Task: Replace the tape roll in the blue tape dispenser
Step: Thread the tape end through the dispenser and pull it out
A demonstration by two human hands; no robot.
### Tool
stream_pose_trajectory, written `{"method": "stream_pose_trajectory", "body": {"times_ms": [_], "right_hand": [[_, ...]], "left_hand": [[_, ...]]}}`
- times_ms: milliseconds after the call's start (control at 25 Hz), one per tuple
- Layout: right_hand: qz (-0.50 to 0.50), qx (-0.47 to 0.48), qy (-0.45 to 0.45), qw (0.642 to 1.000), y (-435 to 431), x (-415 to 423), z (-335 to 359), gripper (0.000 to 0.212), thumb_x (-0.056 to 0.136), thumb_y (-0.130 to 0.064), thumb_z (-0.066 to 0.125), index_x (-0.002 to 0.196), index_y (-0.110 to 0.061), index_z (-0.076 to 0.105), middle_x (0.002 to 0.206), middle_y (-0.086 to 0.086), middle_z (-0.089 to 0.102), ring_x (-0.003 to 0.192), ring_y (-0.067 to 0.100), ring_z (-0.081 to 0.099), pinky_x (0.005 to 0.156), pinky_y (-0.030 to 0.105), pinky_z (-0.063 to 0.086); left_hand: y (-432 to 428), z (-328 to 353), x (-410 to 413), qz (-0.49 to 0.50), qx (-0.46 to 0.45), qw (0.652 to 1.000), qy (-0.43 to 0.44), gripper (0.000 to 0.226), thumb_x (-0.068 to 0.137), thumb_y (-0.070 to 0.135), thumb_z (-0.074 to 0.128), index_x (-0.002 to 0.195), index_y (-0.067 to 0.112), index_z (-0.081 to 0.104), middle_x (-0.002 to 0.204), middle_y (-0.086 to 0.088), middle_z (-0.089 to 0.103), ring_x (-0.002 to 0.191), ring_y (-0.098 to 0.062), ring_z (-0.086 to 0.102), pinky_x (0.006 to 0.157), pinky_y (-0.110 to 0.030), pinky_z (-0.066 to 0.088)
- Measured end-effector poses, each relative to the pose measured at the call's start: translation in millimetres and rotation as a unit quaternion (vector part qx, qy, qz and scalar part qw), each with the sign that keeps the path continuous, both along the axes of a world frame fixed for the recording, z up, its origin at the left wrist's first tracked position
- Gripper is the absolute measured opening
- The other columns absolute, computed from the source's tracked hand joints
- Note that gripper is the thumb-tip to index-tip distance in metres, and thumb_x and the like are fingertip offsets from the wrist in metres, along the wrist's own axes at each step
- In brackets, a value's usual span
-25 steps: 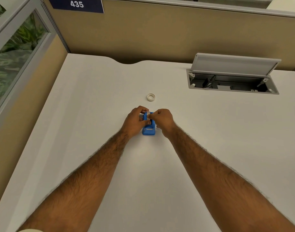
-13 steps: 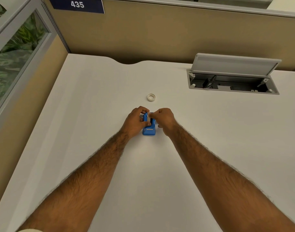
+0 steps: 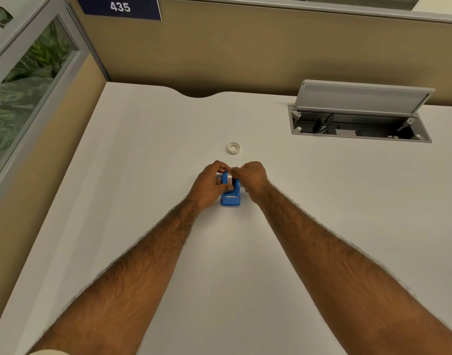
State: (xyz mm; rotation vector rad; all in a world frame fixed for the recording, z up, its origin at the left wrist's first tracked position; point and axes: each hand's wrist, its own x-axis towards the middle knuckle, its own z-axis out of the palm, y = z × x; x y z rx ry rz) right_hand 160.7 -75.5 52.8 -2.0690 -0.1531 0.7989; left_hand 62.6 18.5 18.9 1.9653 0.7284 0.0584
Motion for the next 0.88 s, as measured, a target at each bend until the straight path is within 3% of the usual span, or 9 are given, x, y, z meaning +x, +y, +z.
{"method": "stream_pose_trajectory", "body": {"times_ms": [160,320,520,760,880], "right_hand": [[0.014,-0.009,-0.010,1.000,0,2,0,0.032,0.087,-0.016,0.068,0.065,-0.010,0.046,0.066,0.007,0.045,0.064,0.019,0.044,0.061,0.032,0.040],[0.014,-0.005,-0.001,1.000,-7,1,-2,0.030,0.083,-0.015,0.074,0.065,-0.011,0.050,0.067,0.004,0.049,0.059,0.014,0.045,0.053,0.025,0.038],[0.026,-0.027,0.010,0.999,-10,-3,-6,0.022,0.077,-0.011,0.075,0.077,-0.009,0.053,0.073,0.008,0.049,0.058,0.014,0.043,0.052,0.026,0.038],[0.016,-0.016,-0.020,1.000,-1,2,-3,0.030,0.084,-0.019,0.071,0.067,-0.009,0.048,0.062,0.003,0.043,0.059,0.016,0.042,0.060,0.032,0.040],[0.003,-0.005,-0.013,1.000,0,5,-3,0.034,0.085,-0.019,0.070,0.065,-0.010,0.044,0.061,0.003,0.039,0.059,0.017,0.038,0.057,0.031,0.036]], "left_hand": [[2,-1,1,-0.008,0.012,1.000,0.008,0.048,0.077,0.014,0.083,0.115,0.023,0.055,0.123,0.001,0.061,0.094,-0.017,0.063,0.078,-0.020,0.047],[0,1,2,-0.011,0.016,1.000,0.014,0.052,0.077,0.015,0.083,0.122,0.018,0.057,0.127,-0.004,0.060,0.101,-0.022,0.064,0.091,-0.030,0.051],[3,6,1,-0.007,-0.012,1.000,0.004,0.049,0.079,0.021,0.082,0.122,0.018,0.059,0.127,-0.002,0.060,0.104,-0.022,0.064,0.086,-0.024,0.048],[-1,5,1,-0.005,0.003,1.000,0.004,0.049,0.076,0.014,0.083,0.118,0.019,0.058,0.127,-0.002,0.059,0.104,-0.024,0.063,0.088,-0.028,0.051],[0,3,2,-0.005,0.006,1.000,0.011,0.051,0.075,0.015,0.084,0.118,0.020,0.056,0.125,-0.001,0.059,0.101,-0.021,0.063,0.086,-0.027,0.051]]}}
